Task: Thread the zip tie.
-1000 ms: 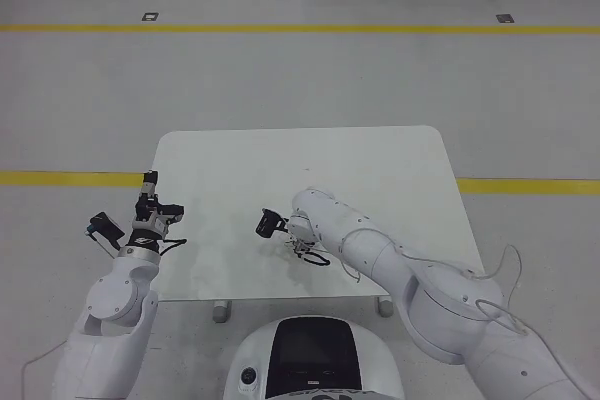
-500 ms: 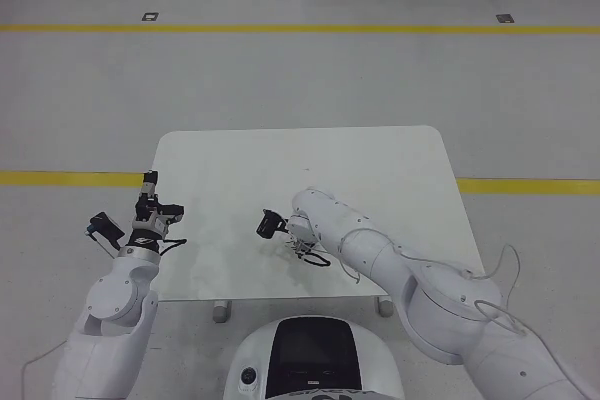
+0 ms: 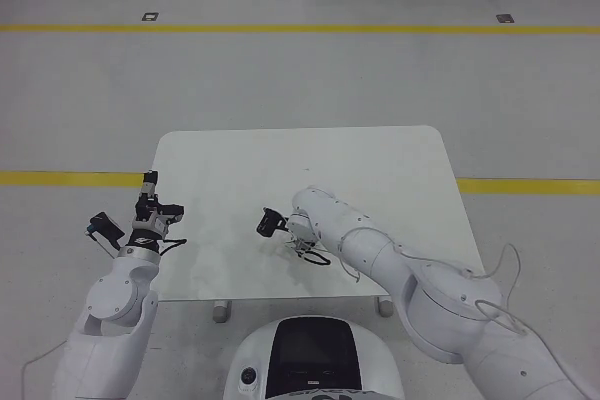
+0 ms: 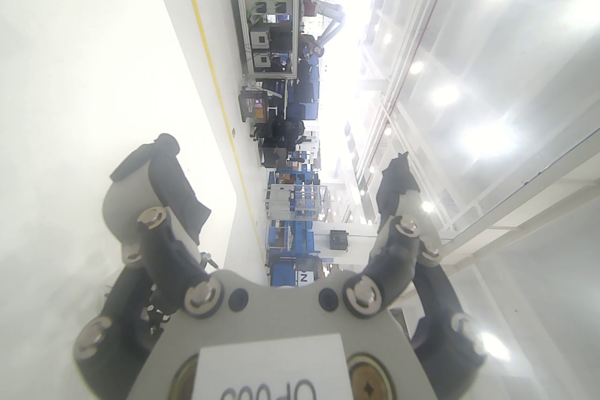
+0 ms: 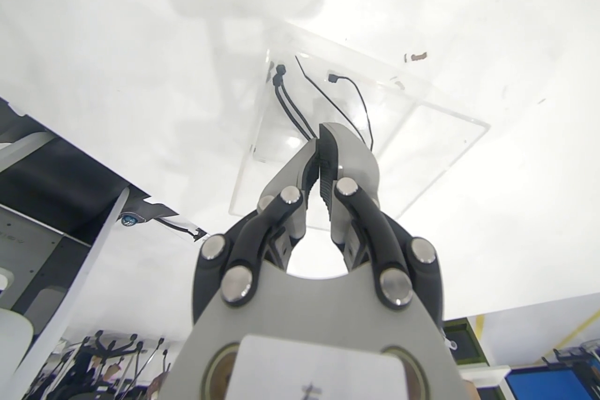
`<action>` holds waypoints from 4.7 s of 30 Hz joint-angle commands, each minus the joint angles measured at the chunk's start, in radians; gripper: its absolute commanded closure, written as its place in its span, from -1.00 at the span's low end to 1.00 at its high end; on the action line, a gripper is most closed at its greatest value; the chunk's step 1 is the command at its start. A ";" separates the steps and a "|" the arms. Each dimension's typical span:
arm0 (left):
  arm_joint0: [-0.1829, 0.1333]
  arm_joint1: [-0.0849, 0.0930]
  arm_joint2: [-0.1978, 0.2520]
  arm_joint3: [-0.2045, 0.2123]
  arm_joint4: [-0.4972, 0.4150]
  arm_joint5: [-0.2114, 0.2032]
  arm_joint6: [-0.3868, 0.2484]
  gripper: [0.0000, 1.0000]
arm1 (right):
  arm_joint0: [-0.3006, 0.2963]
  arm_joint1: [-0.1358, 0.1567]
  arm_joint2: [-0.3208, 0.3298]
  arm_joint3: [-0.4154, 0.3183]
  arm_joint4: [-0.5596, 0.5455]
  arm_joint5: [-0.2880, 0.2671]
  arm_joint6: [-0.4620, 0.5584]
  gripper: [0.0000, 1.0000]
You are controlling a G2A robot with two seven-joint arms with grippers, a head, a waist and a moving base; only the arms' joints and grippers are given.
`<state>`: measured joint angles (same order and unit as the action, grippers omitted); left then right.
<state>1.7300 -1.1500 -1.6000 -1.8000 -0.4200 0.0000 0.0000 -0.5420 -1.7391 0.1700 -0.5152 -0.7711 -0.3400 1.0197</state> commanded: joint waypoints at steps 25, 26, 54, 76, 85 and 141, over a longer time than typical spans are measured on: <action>0.000 0.000 0.000 0.000 0.000 0.000 0.000 -1.00 | -0.009 0.027 0.000 -0.081 0.020 0.000 0.071 0.66; 0.000 0.000 0.000 0.000 0.000 0.000 0.000 -1.00 | -0.010 0.026 0.000 -0.079 0.019 0.000 0.070 0.66; 0.000 0.000 0.000 0.000 0.000 0.000 0.000 -1.00 | -0.006 -0.009 0.000 -0.008 -0.007 0.000 0.046 1.00; 0.000 0.000 0.000 0.000 0.000 0.000 0.000 -1.00 | 0.012 0.037 0.000 -0.121 0.079 0.000 0.117 1.00; 0.000 0.000 0.000 0.000 0.000 0.000 0.000 -1.00 | 0.028 0.084 0.000 -0.202 0.129 0.000 0.139 1.00; 0.000 0.000 0.000 0.000 0.000 0.000 0.000 -1.00 | -0.175 0.432 0.370 -0.702 0.628 0.000 -0.057 1.00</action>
<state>1.7300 -1.1500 -1.6000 -1.8000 -0.4200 0.0000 0.0000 -0.7109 -1.3081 0.5292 -1.2157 -0.1702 -0.3382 0.9802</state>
